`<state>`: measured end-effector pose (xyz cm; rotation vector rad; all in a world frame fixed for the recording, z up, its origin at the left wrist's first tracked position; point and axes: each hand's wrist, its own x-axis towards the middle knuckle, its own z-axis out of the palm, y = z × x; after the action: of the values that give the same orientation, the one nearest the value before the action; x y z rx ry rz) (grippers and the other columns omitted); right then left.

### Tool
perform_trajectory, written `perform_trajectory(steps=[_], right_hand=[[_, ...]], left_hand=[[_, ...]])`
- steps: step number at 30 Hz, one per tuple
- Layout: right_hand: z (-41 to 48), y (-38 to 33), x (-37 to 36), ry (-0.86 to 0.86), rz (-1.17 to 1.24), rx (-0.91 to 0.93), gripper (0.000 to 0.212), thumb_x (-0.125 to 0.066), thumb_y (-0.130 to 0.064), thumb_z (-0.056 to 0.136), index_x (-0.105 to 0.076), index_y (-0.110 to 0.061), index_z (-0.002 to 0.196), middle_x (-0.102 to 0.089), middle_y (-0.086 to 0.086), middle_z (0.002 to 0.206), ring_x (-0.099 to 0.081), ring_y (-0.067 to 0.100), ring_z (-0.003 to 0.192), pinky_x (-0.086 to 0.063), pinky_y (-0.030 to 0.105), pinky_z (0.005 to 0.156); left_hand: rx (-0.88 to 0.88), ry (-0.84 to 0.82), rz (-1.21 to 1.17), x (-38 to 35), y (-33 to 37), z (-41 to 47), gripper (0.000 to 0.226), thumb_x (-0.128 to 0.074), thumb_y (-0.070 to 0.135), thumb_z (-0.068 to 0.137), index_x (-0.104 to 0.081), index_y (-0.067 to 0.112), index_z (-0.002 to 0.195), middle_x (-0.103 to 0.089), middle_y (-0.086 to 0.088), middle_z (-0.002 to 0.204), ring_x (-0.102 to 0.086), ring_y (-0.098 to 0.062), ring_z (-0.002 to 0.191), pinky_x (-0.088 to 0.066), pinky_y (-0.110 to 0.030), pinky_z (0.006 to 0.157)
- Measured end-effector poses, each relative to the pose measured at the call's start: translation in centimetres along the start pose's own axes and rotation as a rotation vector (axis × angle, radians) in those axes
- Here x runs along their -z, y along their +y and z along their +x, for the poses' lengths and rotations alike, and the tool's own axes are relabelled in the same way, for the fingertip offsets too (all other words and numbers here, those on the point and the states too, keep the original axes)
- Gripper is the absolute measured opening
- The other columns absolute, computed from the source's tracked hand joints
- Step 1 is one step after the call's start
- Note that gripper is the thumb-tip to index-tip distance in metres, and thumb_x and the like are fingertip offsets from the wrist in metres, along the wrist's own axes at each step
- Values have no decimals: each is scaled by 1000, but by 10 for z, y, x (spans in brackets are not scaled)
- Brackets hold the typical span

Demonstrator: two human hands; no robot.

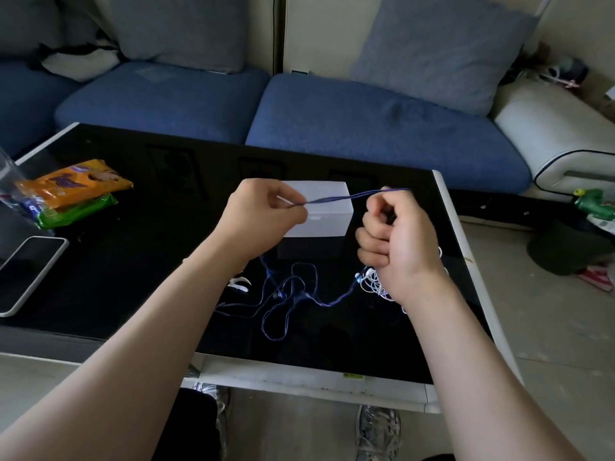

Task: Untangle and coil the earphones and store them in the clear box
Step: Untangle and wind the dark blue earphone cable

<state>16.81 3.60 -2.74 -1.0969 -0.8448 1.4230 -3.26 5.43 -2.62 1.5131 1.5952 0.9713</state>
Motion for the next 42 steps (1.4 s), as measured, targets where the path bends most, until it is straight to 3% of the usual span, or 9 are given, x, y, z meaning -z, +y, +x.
perform_trajectory(steps=[6, 10, 16, 21, 25, 30, 33, 36, 42], right_hand=[[-3, -12, 11, 398, 390, 83, 20, -44, -18, 100, -62, -22, 93, -24, -5, 60, -13, 12, 47, -11, 23, 41], [5, -1, 28, 655, 54, 35, 36, -37, -6, 98, -69, -21, 103, -55, 0, 67, -39, 12, 45, -28, 23, 44], [-5, 16, 22, 304, -672, -12, 30, -53, -6, 90, -78, -22, 92, -77, 2, 79, -74, 19, 70, -52, 27, 65], [-12, 21, 5, -27, -1032, 29, 13, -72, -21, 87, -76, -32, 92, -69, -7, 101, -65, 6, 89, -46, 21, 69], [-11, 29, -7, -257, -843, 70, 18, -85, -23, 82, -75, -31, 95, -72, 0, 107, -73, 20, 96, -60, 33, 86], [-9, 38, -11, -280, -806, 162, 11, -81, -35, 93, -81, -27, 100, -79, -8, 96, -75, 7, 96, -62, 35, 91], [-8, 35, -8, -315, -805, 160, 19, -75, -30, 100, -81, -16, 88, -80, -7, 84, -75, 6, 84, -56, 25, 84], [-10, 28, -6, -343, -658, 121, 15, -68, -16, 105, -80, -9, 97, -77, 8, 75, -78, 27, 81, -59, 34, 86], [-12, 17, -3, -275, -471, 135, 28, -55, 4, 102, -81, -6, 101, -47, 13, 51, -65, 31, 55, -51, 21, 64]], left_hand=[[136, 88, -33, 4, 1, -1, 18, -70, 24, 94, -74, 10, 84, -59, 3, 51, -49, -9, 40, -46, -22, 50], [196, -12, -76, 7, 8, -8, 19, -69, 23, 92, -70, 7, 83, -49, -2, 56, -46, -17, 53, -48, -29, 59], [269, -279, -492, 9, 15, -7, 15, -53, 19, 99, -56, 14, 85, -30, 2, 65, -32, -15, 54, -37, -37, 63], [248, -338, -743, 9, 21, -8, 22, -45, 20, 109, -60, 14, 95, -41, 3, 65, -40, -13, 55, -42, -32, 65], [215, -328, -851, 8, 23, -9, 24, -44, 19, 111, -62, 15, 96, -54, 2, 68, -56, -14, 62, -53, -29, 67], [214, -332, -993, 5, 26, -9, 25, -40, 18, 114, -60, 14, 101, -60, 1, 74, -68, -15, 68, -61, -31, 70], [214, -277, -987, 5, 24, -6, 25, -39, 21, 115, -61, 17, 103, -67, 3, 79, -73, -14, 75, -64, -33, 77], [196, -140, -958, 6, 18, -2, 24, -41, 24, 115, -63, 18, 110, -77, 4, 92, -78, -15, 87, -64, -37, 86], [201, -58, -841, 4, 17, -5, 21, -41, 22, 115, -57, 11, 123, -81, -4, 113, -78, -22, 105, -61, -44, 94]])
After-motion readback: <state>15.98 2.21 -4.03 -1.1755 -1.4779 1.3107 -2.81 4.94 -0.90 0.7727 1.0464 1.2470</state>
